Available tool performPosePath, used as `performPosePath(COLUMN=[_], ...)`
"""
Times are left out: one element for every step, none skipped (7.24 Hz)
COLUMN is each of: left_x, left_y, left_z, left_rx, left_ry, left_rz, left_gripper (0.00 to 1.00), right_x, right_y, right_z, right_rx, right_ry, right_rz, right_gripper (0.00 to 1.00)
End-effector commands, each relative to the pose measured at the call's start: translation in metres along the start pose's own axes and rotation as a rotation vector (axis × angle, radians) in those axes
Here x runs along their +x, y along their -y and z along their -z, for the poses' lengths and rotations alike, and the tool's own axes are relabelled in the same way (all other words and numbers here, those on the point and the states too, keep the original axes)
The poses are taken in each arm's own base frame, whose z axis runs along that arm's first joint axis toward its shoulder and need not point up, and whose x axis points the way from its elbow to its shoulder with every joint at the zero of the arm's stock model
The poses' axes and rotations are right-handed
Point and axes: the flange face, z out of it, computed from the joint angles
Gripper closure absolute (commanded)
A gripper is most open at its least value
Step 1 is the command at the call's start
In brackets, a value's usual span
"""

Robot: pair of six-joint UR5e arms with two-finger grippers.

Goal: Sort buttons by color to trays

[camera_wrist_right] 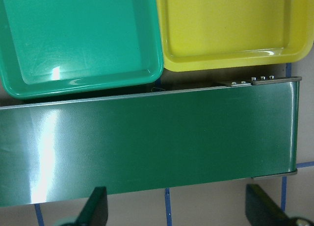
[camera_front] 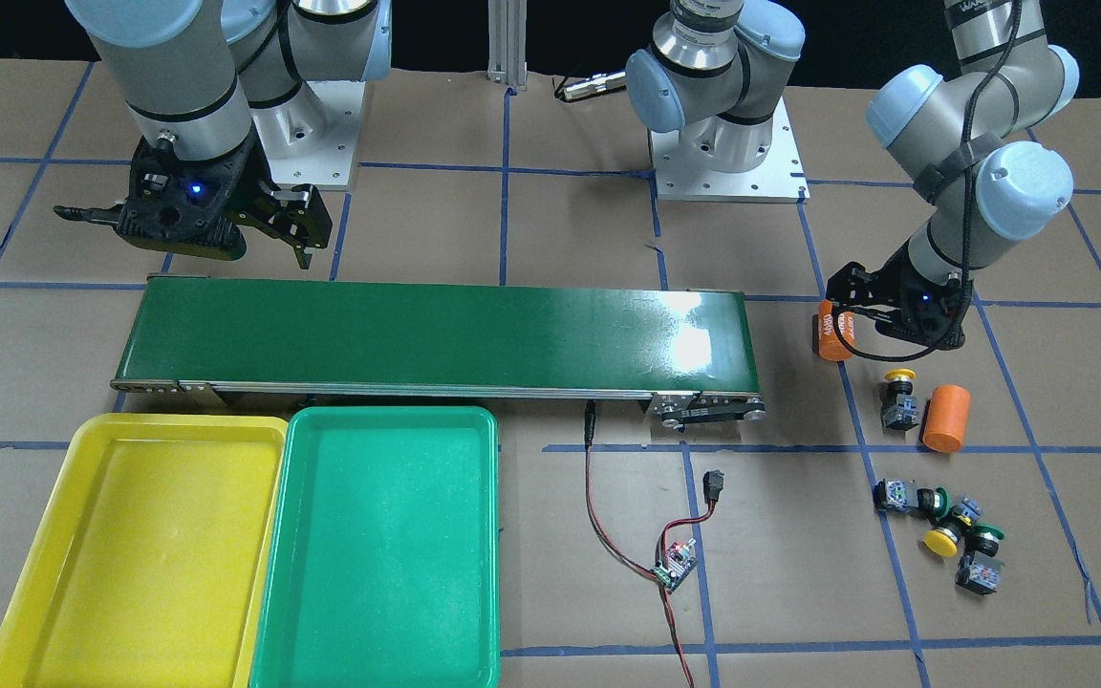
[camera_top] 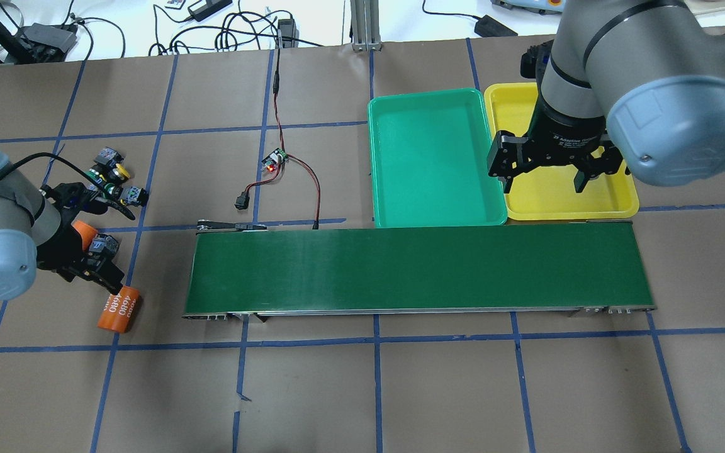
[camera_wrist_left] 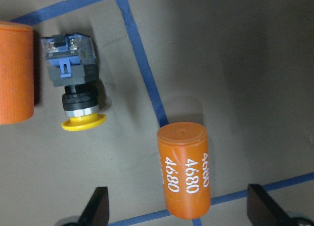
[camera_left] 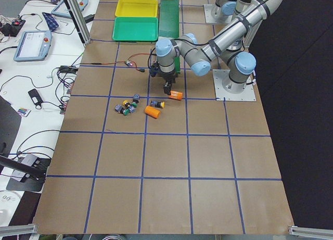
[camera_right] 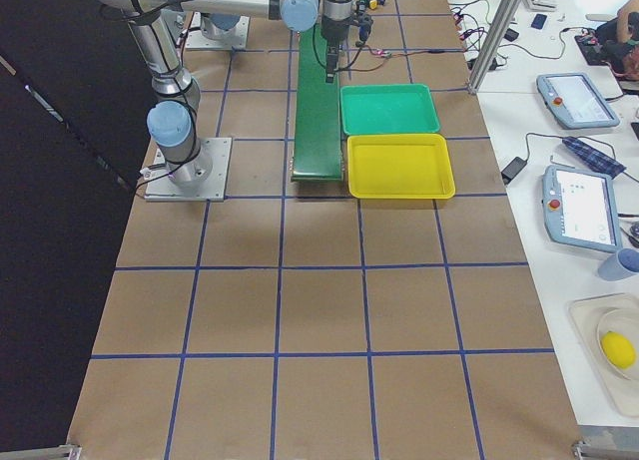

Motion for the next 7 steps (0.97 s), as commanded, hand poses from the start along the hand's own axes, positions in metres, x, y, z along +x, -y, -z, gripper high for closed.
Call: performPosePath(left_x=[0.009,0.002,0.007,0.018,0.02,0.019,0.016], left_y=[-0.012,-0.01,-0.012,-0.02,-0.021,-0.02,-0.017], left_z=[-0.029,-0.022,-0.033,-0.05,-0.057,-0.057,-0.06], left_rx=[0.006,0.037,0.041,0.02,0.03,0.036,0.031], left_ry=[-0.057,-0.021,-0.028,-0.048,-0.035,-0.034,-0.034], left_rz=[0.009,0.015,0.018,0.016,0.015,0.009,-0.029], left_gripper=[0.0,0.0,0.0,0.0,0.14,0.28,0.47], right_x=[0.0,0.0,0.0,0.0,0.0,0.0,0.0], right_y=[-0.001,-0.002,-0.002,-0.002,-0.002,-0.002,-0.002], right_z=[-0.004,-0.006,-0.006,-0.007,-0.007,-0.007,-0.007], right_rx=[-0.01,-0.013,-0.013,-0.014,-0.014,-0.016,-0.015], right_ry=[-0.001,-0.002,-0.002,-0.004,-0.004,-0.002,-0.004], right_rz=[0.001,0.001,0.001,0.001,0.001,0.001,0.001], right_gripper=[0.0,0.0,0.0,0.0,0.0,0.0,0.0])
